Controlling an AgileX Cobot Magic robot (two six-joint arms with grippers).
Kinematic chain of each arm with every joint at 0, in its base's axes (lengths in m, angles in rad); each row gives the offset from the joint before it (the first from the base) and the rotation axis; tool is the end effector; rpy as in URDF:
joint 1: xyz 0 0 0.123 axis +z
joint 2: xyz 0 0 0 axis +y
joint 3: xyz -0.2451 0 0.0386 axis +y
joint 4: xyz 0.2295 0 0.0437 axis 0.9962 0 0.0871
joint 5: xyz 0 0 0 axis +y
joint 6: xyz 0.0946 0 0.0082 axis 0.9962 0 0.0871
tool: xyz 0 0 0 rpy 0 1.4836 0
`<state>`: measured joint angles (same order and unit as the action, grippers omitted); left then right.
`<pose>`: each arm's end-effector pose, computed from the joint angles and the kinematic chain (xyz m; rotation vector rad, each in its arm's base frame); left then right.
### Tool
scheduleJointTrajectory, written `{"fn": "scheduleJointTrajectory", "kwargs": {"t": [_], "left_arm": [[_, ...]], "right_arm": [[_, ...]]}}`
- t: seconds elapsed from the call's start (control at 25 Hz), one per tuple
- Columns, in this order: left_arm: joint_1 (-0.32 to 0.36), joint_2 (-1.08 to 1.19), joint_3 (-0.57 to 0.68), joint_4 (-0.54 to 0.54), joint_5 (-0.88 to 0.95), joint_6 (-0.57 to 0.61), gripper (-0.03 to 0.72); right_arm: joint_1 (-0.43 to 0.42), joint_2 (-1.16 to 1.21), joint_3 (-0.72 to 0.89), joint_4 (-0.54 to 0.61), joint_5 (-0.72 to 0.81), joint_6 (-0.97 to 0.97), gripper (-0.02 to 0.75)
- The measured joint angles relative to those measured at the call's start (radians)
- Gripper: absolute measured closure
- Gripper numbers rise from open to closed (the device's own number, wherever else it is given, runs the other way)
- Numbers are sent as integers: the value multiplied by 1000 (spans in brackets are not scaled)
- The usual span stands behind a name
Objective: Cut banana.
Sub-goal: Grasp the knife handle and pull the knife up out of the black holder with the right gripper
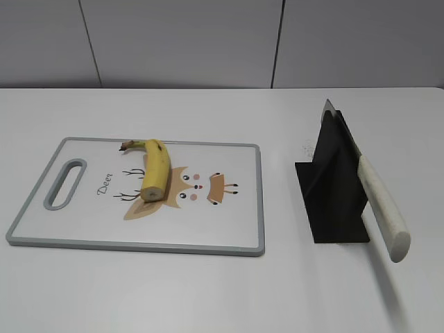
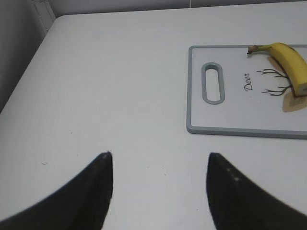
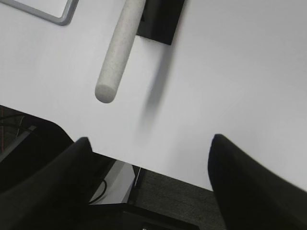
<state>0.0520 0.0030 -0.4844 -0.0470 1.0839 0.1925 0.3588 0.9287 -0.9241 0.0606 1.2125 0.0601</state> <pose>0.0209 -0.0029 0.2606 0.1488 2.0812 0.0920 0.1426 0.0592 0.2993 -0.3926 2.6870 0.2082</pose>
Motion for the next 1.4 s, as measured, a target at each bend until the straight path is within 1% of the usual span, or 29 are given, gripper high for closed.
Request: {"fn": "scheduleJointTrajectory", "kwargs": {"t": [0.28,0.6,0.72,0.88,1.16,1.4], "left_arm": [[0,0,0,0,0,0,99],[0,0,0,0,0,0,99],[0,0,0,0,0,0,99],[0,0,0,0,0,0,99],[0,0,0,0,0,0,99],[0,0,0,0,0,0,99]], "right_arm": [[8,140,-27,64,-6,39,164],[8,327,-37,87,-123,116,164],[8,399,-59,95,-143,127,166],[8,484,-87,105,-146,132,186],[8,593,-91,123,-156,150,202],[8,652,-96,150,-172,154,254]]}}
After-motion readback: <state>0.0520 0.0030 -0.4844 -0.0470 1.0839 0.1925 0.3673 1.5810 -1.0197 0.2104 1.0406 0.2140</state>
